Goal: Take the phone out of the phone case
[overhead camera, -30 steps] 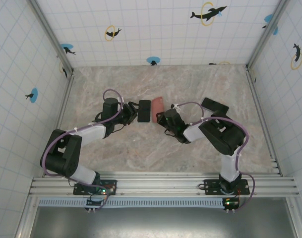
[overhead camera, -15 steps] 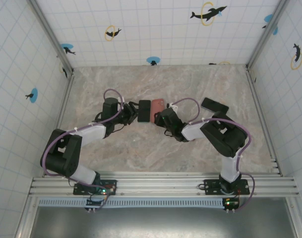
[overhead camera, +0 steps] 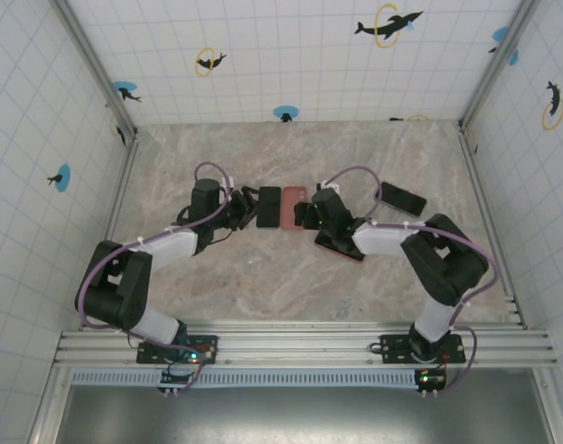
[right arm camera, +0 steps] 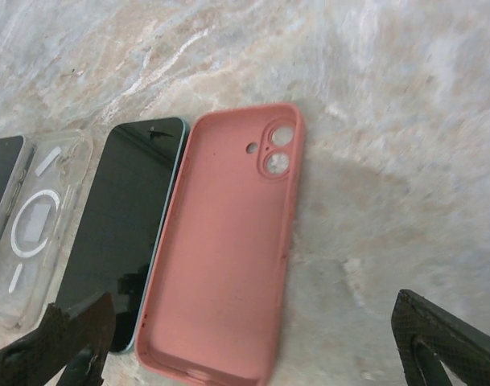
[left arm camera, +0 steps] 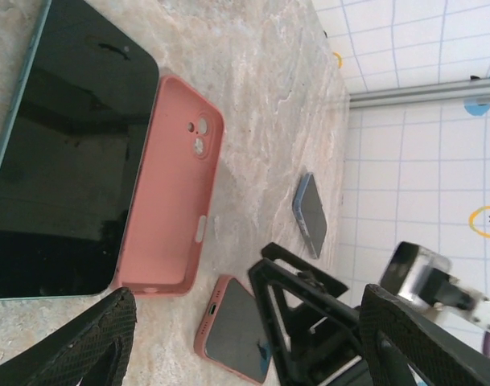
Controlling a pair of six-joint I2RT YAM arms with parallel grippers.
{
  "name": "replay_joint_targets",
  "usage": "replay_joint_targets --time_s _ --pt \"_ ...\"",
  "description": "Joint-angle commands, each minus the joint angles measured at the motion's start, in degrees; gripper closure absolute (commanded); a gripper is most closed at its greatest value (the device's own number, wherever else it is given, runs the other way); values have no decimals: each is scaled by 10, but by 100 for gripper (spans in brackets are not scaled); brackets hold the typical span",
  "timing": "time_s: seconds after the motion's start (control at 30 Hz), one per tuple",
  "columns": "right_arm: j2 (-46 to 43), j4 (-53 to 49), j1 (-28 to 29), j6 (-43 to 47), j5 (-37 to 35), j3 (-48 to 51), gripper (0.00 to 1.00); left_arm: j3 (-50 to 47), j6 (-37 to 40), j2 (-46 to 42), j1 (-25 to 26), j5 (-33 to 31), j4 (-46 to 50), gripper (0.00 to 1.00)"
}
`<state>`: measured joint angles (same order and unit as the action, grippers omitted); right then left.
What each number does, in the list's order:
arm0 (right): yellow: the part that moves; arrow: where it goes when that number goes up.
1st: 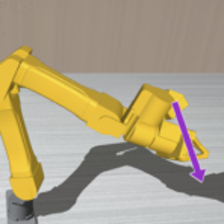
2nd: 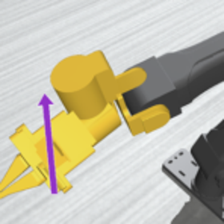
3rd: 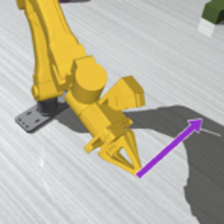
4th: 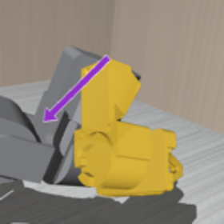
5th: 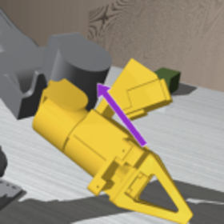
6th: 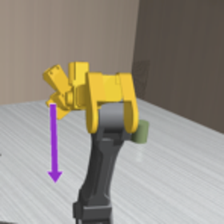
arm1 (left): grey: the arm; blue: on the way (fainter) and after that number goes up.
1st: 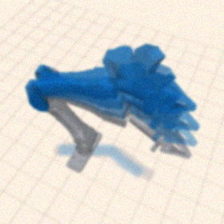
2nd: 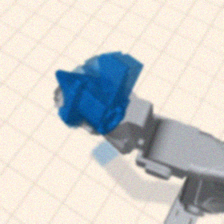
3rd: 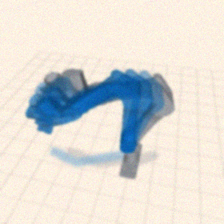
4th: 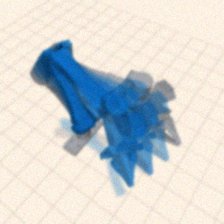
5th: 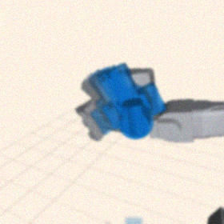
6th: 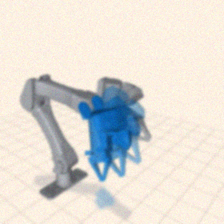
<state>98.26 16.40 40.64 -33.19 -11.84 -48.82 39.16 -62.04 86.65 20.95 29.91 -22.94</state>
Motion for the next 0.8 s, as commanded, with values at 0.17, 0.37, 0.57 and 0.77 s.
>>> replay_joint_targets --time_s 0.17,0.37,0.57,0.77 --pt "-131 -194 -73 380 166 30 2 -5 -9 -18 21 28 -45 21" --pt "-161 -336 -146 522 255 20 2 -7 -29 -24 60 11 -68 14" --pt "-134 -426 -171 624 249 12 1 -4 -47 -21 86 7 -86 10" --pt "-100 -454 -180 671 288 -8 1 2 -51 -27 98 5 -90 9"
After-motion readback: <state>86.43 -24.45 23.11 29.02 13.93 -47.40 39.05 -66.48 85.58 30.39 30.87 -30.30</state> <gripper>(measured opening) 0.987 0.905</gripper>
